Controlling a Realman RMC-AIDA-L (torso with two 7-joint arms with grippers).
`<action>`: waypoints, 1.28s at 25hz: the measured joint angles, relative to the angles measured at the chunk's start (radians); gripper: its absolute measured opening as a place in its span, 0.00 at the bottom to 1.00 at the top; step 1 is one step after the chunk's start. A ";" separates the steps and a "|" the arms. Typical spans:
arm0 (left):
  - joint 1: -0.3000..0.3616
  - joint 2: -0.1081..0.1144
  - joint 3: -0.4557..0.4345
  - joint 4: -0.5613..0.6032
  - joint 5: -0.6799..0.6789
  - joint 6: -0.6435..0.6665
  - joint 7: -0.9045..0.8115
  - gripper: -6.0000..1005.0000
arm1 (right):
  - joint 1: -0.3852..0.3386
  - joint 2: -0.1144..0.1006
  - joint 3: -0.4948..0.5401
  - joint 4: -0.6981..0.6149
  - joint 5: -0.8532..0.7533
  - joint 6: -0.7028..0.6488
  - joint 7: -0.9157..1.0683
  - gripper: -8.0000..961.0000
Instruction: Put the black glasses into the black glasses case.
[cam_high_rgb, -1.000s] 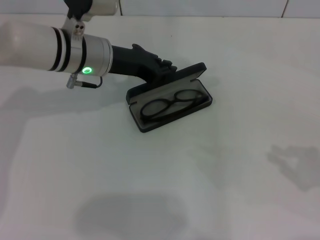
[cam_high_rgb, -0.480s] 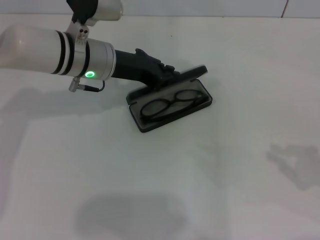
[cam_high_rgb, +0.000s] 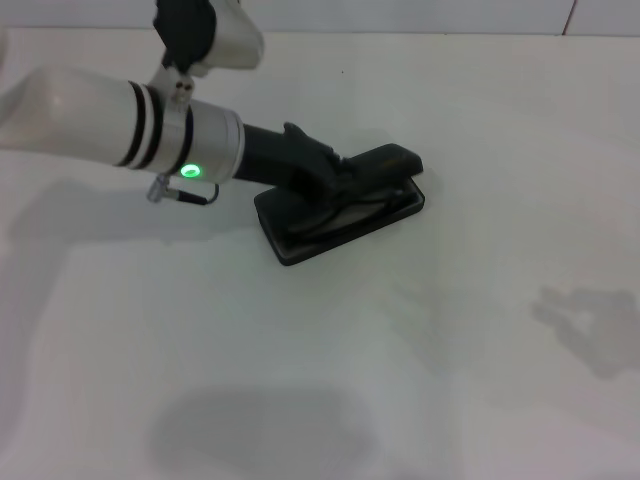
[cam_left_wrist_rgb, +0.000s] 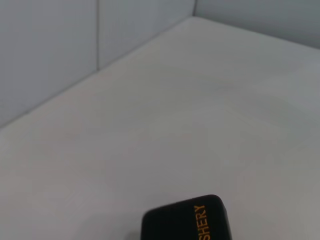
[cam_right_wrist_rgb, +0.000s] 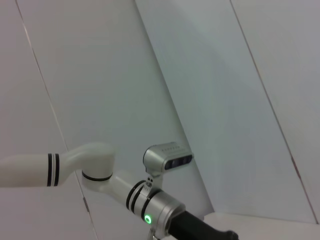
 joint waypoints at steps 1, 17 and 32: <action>0.000 -0.005 0.000 0.000 0.011 0.000 0.000 0.26 | 0.000 0.000 0.000 0.000 0.000 0.000 0.000 0.20; 0.152 -0.020 -0.024 0.371 -0.152 0.406 -0.006 0.30 | -0.006 -0.005 0.004 0.002 -0.010 -0.004 0.000 0.20; 0.321 0.112 -0.448 0.230 -0.181 0.871 0.221 0.53 | 0.295 0.017 -0.335 0.150 0.149 0.014 -0.098 0.58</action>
